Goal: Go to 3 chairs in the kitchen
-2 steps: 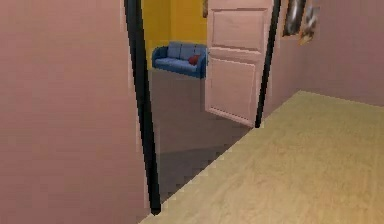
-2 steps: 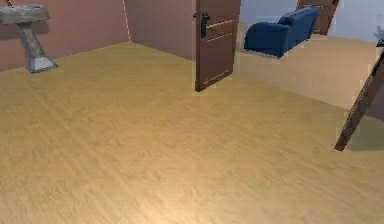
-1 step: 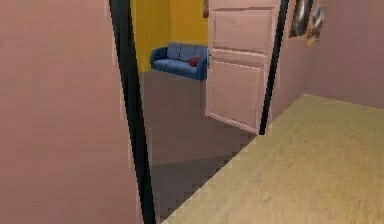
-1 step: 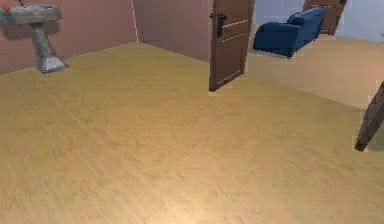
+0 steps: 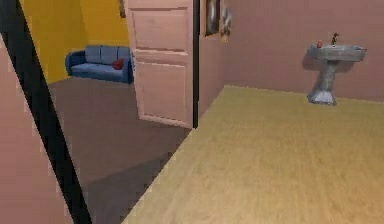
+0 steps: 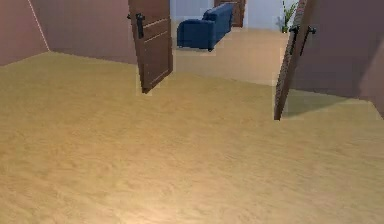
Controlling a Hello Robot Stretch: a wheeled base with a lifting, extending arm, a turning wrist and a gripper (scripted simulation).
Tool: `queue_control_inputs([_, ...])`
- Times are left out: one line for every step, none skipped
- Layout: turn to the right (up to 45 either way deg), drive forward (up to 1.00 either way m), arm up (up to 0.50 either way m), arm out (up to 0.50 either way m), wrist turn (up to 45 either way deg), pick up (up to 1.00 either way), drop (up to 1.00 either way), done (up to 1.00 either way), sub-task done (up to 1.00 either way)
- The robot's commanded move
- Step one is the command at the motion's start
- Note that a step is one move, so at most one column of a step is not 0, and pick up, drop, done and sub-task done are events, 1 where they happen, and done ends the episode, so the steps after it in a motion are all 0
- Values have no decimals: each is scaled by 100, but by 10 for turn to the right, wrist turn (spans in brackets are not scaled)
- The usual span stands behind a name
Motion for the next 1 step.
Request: queue_control_inputs([30,0,0,0,0,0,0,0,0])
